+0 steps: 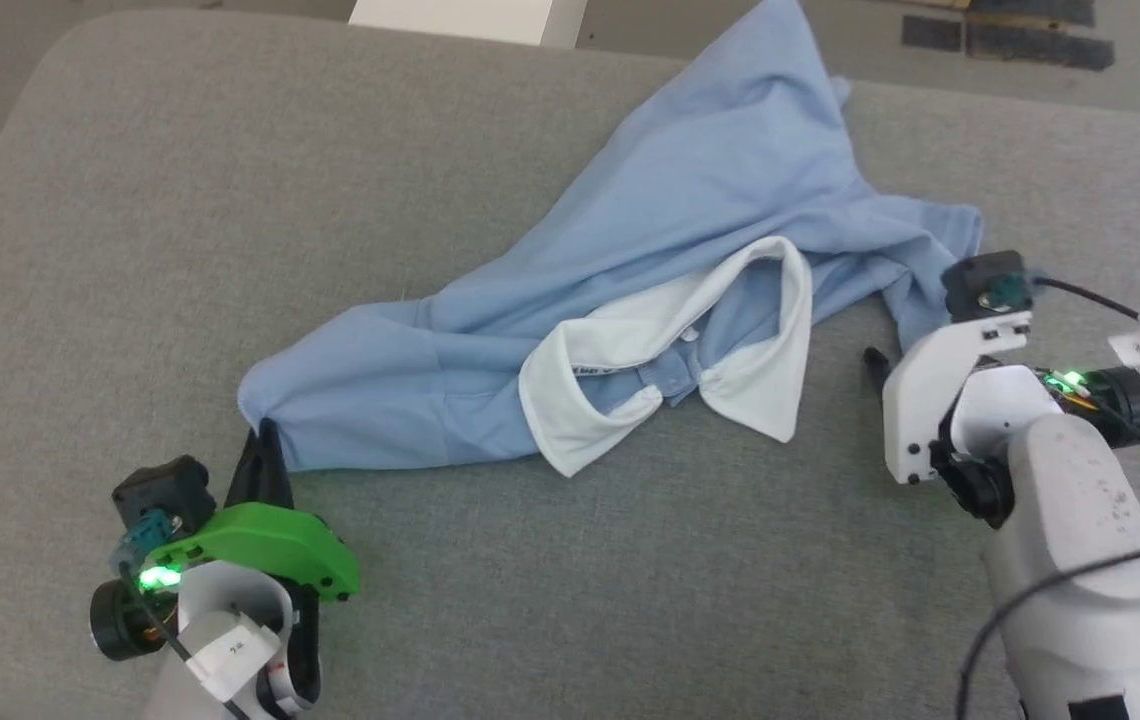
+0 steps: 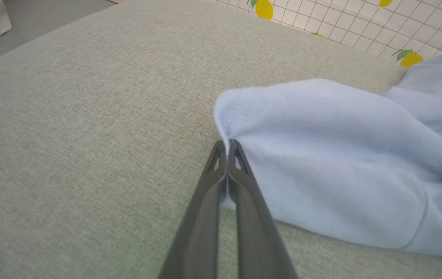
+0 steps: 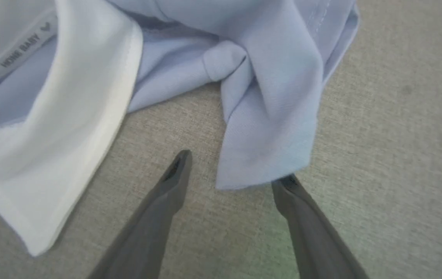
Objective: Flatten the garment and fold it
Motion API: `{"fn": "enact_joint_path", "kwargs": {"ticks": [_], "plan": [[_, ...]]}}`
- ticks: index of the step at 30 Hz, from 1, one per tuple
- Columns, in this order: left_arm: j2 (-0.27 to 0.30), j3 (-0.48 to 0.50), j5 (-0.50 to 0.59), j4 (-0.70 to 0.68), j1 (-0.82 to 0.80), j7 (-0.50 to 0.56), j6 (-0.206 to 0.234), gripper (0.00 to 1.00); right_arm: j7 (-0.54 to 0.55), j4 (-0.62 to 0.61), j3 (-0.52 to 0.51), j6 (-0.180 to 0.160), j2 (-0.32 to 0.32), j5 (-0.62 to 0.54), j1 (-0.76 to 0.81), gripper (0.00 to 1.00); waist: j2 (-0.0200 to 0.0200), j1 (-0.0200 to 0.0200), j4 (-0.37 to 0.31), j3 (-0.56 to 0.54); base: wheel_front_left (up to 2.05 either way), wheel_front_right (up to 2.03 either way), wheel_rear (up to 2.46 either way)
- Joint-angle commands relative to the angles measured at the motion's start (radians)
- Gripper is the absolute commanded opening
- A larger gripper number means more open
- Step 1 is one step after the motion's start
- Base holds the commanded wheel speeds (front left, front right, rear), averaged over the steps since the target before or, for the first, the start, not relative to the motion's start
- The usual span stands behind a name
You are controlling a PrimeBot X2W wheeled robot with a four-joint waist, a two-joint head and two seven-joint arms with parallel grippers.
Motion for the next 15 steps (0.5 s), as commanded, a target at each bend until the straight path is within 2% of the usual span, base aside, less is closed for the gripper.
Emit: {"fn": "enact_joint_path", "kwargs": {"ticks": [1, 2, 3, 4, 7, 11, 15], "plan": [[-0.004, -0.004, -0.005, 0.009, -0.016, -0.007, -0.005, 0.00, 0.046, 0.022, -0.004, -0.002, 0.000, -0.022, -0.016, 0.69, 0.0064, 0.0000, 0.017, 0.020, 0.00, 0.00, 0.00], [-0.005, -0.006, -0.007, 0.013, -0.018, -0.008, -0.007, 0.00, 0.084, 0.033, -0.007, -0.002, 0.000, -0.038, -0.019, 0.45, 0.0064, 0.0000, 0.017, 0.020, 0.00, 0.00, 0.00], [-0.006, -0.008, -0.008, 0.019, -0.019, -0.010, -0.008, 0.00, 0.131, 0.043, -0.011, -0.002, 0.000, -0.053, -0.020, 0.14, 0.0064, 0.0000, 0.017, 0.020, 0.00, 0.00, 0.00], [-0.007, -0.009, -0.009, 0.022, -0.020, -0.012, -0.008, 0.00, 0.164, 0.047, -0.012, -0.002, 0.000, -0.057, -0.019, 0.02, 0.0064, 0.0000, 0.016, 0.019, 0.00, 0.00, 0.00], [-0.007, -0.010, -0.012, 0.034, -0.019, -0.016, -0.007, 0.00, 0.216, 0.028, -0.012, -0.002, 0.000, -0.048, -0.004, 0.00, 0.0064, 0.0000, 0.008, 0.006, 0.00, 0.00, 0.00], [0.000, -0.001, -0.018, 0.033, -0.015, -0.035, -0.009, 0.00, 0.102, -0.076, -0.027, -0.002, 0.000, 0.000, 0.046, 0.00, 0.0064, 0.0000, -0.011, -0.031, 0.00, 0.00, 0.00], [0.011, 0.020, -0.046, 0.001, 0.001, -0.053, -0.030, 0.00, -0.010, -0.207, -0.057, -0.002, 0.000, 0.078, 0.144, 0.00, 0.0064, 0.0000, -0.038, -0.086, 0.00, 0.00, 0.00]]}}
